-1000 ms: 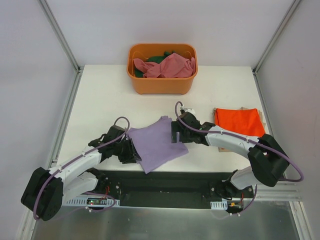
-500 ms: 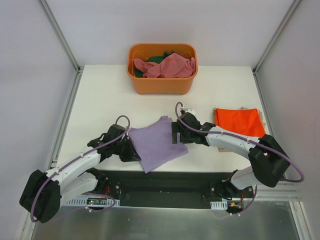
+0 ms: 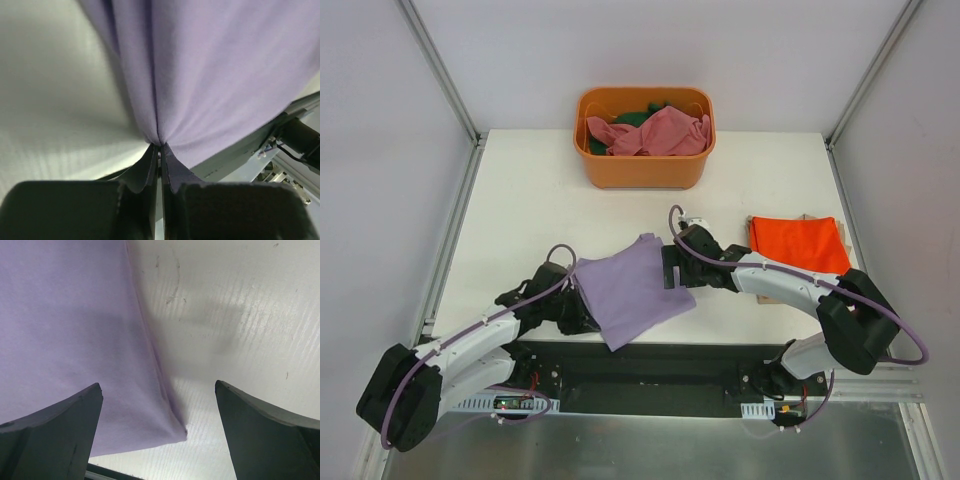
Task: Fold and stack the t-shirts
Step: Smooth out wrinkles on the folded tshirt, then put the neatly folded tshirt into the corner of the board with the right arm
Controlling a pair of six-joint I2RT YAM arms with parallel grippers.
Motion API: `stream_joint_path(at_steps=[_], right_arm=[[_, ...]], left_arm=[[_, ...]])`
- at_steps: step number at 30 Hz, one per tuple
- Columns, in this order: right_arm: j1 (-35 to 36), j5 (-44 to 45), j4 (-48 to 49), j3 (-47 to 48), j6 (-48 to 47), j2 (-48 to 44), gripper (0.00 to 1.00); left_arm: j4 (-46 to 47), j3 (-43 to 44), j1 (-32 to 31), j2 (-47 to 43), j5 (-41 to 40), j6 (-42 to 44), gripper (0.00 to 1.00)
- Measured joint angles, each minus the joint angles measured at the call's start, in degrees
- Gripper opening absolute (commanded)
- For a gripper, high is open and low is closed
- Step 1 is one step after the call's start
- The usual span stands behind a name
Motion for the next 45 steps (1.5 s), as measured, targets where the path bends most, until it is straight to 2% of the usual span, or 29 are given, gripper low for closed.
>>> stream_joint_path(at_steps=[5, 7, 12, 17, 18, 20, 22, 27, 31, 33, 38, 45], right_arm=[[0.0, -2.3, 0.1, 0.4, -2.5, 0.0, 0.98], [0.0, -3.3, 0.3, 0.6, -3.0, 0.0, 0.97], [1.4, -5.5, 0.3, 1.4, -6.7, 0.0, 0.98], [8.0, -3.3, -0.9, 6.1, -11.1, 0.0, 0.97], [9.6, -2.7, -0.5, 6.7, -12.1, 0.0, 0.97], [12.7, -1.8, -0.1, 7.4, -13.9, 0.0, 0.97], [16.0, -1.6, -0.1, 8.2, -15.1, 0.3, 0.95], [22.7, -2.5, 1.0, 13.9, -16.2, 5.9, 0.95], [23.7, -1.6, 1.3, 16.1, -16.0, 9.5, 1.00], [23.1, -0.1, 0.6, 16.1, -16.0, 9.5, 0.96], [17.9, 3.1, 0.4, 13.6, -15.5, 6.9, 0.96], [1.9, 0.3, -0.4, 9.7, -15.9, 4.5, 0.96]], left_arm=[[0.3, -2.0, 0.0, -0.2, -1.3, -1.5, 0.30], [0.7, -2.0, 0.0, -0.7, -1.3, -1.6, 0.45], [1.0, -2.1, 0.0, -5.0, -0.7, -0.4, 0.62], [0.3, -2.4, 0.0, -10.4, -0.4, 0.3, 0.75], [-0.2, -2.4, 0.0, -11.7, -0.6, 0.2, 0.75], [-2.5, -2.5, 0.0, -14.9, -2.4, -0.2, 0.60], [-6.0, -2.4, 0.0, -17.7, -6.4, -1.5, 0.52], [-14.6, -2.4, 0.0, -21.6, -14.7, -4.0, 0.51], [-17.1, -2.4, 0.0, -22.8, -17.4, -5.4, 0.60], [-17.3, -2.4, 0.0, -23.8, -17.7, -5.7, 0.62], [-17.5, -2.4, 0.0, -26.0, -18.9, -5.9, 0.65], [-13.8, -2.4, 0.0, -22.1, -20.5, -5.6, 0.66]])
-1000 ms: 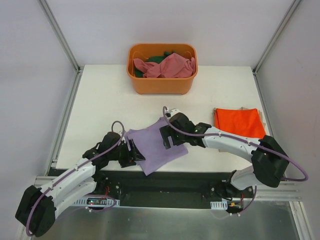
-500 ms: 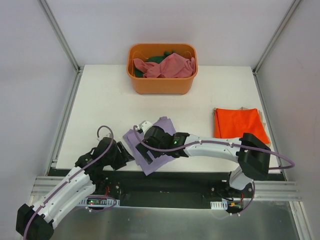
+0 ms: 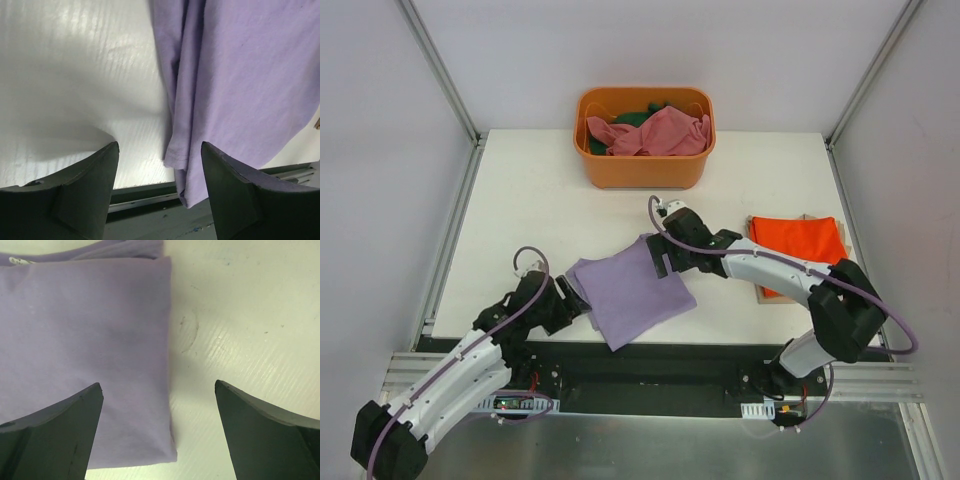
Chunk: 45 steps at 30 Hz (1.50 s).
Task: Fold and stack the t-shirts
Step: Put the neatly folded tshirt into the corner of the board with the right arm
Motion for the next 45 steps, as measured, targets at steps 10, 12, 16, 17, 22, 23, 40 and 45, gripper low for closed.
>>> stream_joint_path(at_steps=[10, 12, 16, 17, 22, 23, 40, 45], right_arm=[[-4.9, -9.9, 0.3, 0.6, -2.2, 9.2, 0.96], [-5.2, -11.2, 0.0, 1.7, -2.4, 11.0, 0.94], [-5.0, -14.3, 0.4, 4.5, -2.6, 13.3, 0.91], [-4.8, -14.4, 0.4, 4.8, -2.5, 13.7, 0.91], [-2.2, -11.4, -0.2, 6.1, -2.0, 14.9, 0.89], [-1.3, -9.9, -0.7, 6.6, -1.8, 15.3, 0.88], [5.8, 4.2, -6.8, 9.4, 6.7, 16.4, 0.03], [5.6, 14.0, -12.2, 7.4, 7.1, 14.3, 0.01]], left_arm=[[9.4, 4.2, 0.2, 15.8, -1.4, 2.9, 0.64], [10.6, 4.4, 0.5, 17.2, -1.6, 3.2, 0.61], [12.6, 4.5, 0.9, 18.8, -2.1, 3.8, 0.60], [13.1, 4.5, 0.9, 19.2, -2.4, 3.9, 0.60], [16.1, 4.8, 0.9, 22.0, -2.9, 4.0, 0.56], [16.7, 5.0, 0.9, 22.9, -2.9, 4.1, 0.55], [26.7, 9.8, 1.2, 37.5, 3.1, 6.8, 0.45], [30.0, 11.1, 1.1, 41.3, 6.9, 8.4, 0.51]])
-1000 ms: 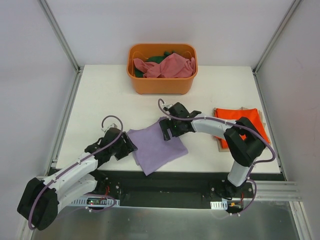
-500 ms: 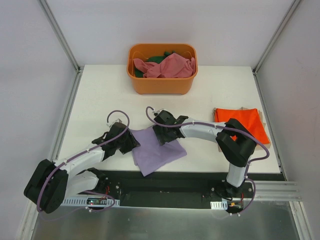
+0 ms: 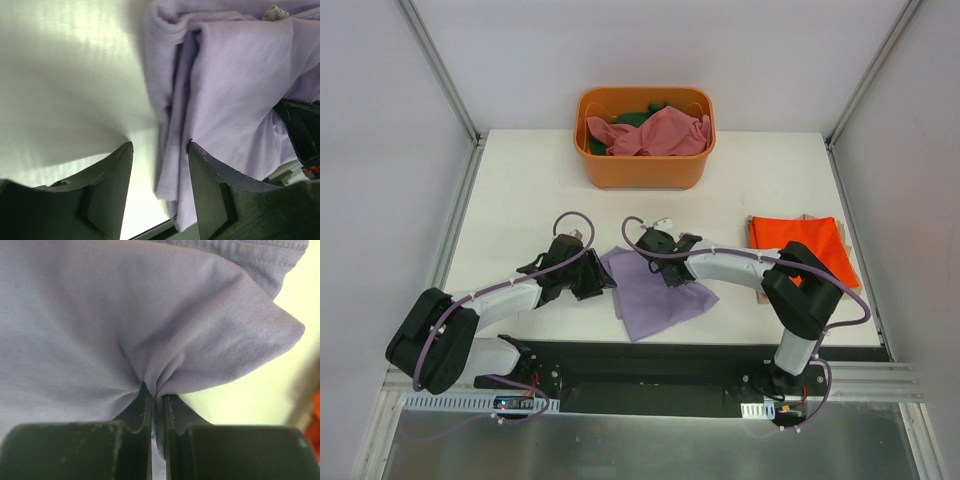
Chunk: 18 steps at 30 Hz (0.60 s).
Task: Fold and stack the t-shirts
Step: Put the neatly folded tshirt into the corner of the board with the right arm
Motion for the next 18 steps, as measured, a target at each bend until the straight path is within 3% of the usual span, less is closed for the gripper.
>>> stream_joint_path(at_steps=[7, 12, 18], right_arm=[[-1.9, 11.7, -9.1, -1.5, -0.7, -4.0, 0.01], [-3.8, 19.9, -15.0, -1.5, -1.0, -9.5, 0.01], [-5.6, 29.4, -22.6, -1.4, -0.6, -14.5, 0.01]], left_arm=[[3.7, 3.2, -0.4, 5.1, 5.9, 2.0, 0.81], [4.8, 3.4, -0.4, 5.2, 7.4, 2.1, 0.97], [5.4, 3.4, -0.4, 5.2, 8.2, 2.5, 0.99]])
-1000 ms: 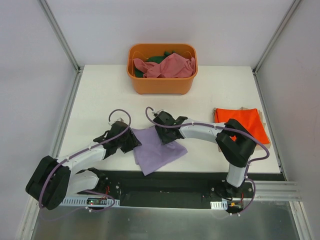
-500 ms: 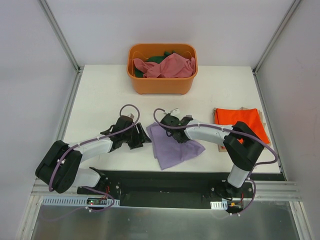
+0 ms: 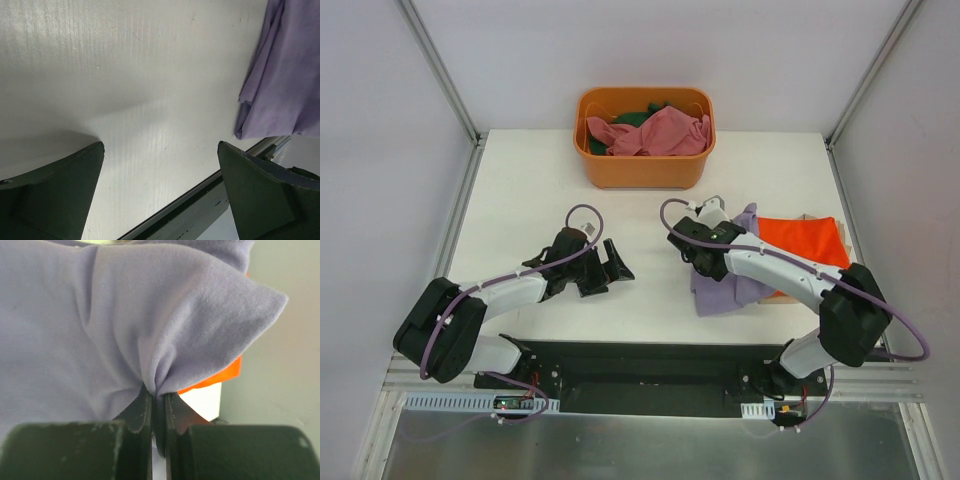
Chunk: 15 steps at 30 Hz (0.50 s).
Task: Fold and stack the t-shirts
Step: Put the neatly folded tshirt into the corner of the board with the right arm
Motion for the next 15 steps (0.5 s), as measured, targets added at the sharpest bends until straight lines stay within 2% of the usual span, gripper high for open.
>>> stream_joint_path(at_steps=[6, 15], right_arm=[[-3.7, 5.2, -3.9, 0.0, -0.7, -4.1, 0.01], [-6.5, 7.8, -4.2, 1.0, -6.6, -9.8, 0.00]], left_arm=[[0.0, 0.0, 0.0, 0.0, 0.1, 0.4, 0.99], [0.0, 0.0, 0.0, 0.0, 0.1, 0.7, 0.99]])
